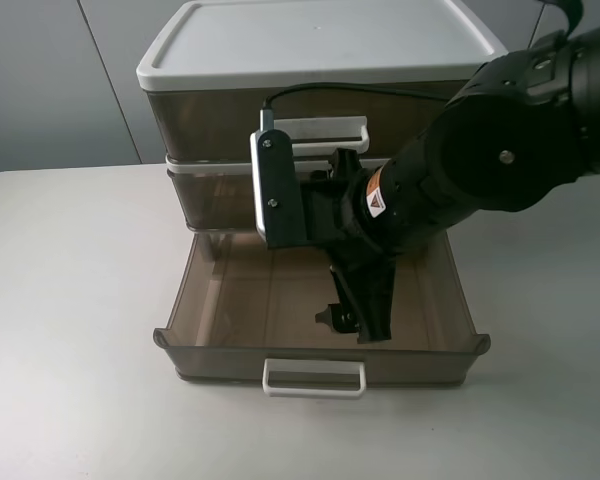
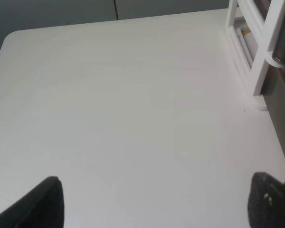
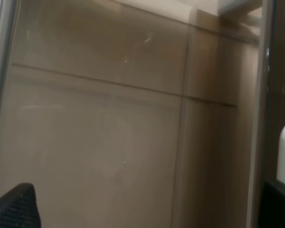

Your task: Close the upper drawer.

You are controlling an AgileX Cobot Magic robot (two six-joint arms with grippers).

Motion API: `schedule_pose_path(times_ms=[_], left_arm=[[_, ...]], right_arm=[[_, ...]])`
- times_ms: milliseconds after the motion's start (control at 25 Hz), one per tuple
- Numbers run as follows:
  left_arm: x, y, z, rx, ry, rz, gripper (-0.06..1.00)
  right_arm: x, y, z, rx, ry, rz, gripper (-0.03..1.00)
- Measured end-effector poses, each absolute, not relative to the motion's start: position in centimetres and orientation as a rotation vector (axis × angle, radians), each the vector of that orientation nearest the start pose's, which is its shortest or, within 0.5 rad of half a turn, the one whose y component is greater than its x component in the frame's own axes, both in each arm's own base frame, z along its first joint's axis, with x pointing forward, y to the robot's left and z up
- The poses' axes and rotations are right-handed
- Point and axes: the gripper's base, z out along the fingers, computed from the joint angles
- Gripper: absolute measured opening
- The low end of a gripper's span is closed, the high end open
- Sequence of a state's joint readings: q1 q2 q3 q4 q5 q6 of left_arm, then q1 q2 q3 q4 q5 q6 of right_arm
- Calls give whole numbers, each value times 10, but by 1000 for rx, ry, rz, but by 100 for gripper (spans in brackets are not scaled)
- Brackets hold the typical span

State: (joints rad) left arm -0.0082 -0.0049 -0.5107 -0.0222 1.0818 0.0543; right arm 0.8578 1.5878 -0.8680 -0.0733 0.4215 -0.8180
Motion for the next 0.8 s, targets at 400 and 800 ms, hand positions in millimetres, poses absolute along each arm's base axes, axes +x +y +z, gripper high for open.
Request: schedule_pose_path(times_ms=[400,800], left_arm=[[-8,-2,279,67,2048,3,74],[-8,-2,279,67,2048,3,74]], right_arm=[[208,228,195,-1995,1639,-88,70],[205,228,196,-1955,1693,-39,70]])
